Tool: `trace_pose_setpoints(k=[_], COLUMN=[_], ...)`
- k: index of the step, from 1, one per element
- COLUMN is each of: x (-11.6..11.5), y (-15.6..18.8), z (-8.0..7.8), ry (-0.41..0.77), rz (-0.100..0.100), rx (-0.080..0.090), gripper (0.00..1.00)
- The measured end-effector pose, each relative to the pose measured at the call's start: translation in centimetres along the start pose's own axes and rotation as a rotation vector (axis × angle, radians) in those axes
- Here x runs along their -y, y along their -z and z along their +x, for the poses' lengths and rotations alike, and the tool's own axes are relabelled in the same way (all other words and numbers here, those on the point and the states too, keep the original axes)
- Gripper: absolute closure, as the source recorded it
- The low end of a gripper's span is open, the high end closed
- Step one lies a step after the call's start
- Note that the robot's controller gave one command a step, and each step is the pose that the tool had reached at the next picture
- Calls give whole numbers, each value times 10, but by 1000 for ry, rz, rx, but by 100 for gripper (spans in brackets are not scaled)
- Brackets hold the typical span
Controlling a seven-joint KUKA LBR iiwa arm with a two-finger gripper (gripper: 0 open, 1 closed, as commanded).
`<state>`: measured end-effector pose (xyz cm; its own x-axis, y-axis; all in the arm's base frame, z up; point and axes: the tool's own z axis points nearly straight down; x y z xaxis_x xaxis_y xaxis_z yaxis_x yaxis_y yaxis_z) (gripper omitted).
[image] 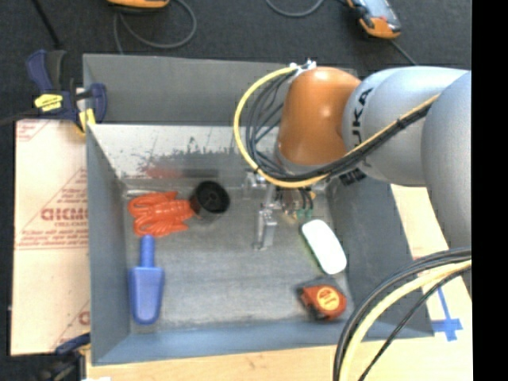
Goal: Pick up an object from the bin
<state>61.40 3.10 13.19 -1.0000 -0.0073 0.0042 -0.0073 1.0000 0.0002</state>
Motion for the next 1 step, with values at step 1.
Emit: trace_pose_setpoints(k=[1], x=[0], y=[5], z=[-2], ry=[0], rz=[0], rx=[8], gripper=[0])
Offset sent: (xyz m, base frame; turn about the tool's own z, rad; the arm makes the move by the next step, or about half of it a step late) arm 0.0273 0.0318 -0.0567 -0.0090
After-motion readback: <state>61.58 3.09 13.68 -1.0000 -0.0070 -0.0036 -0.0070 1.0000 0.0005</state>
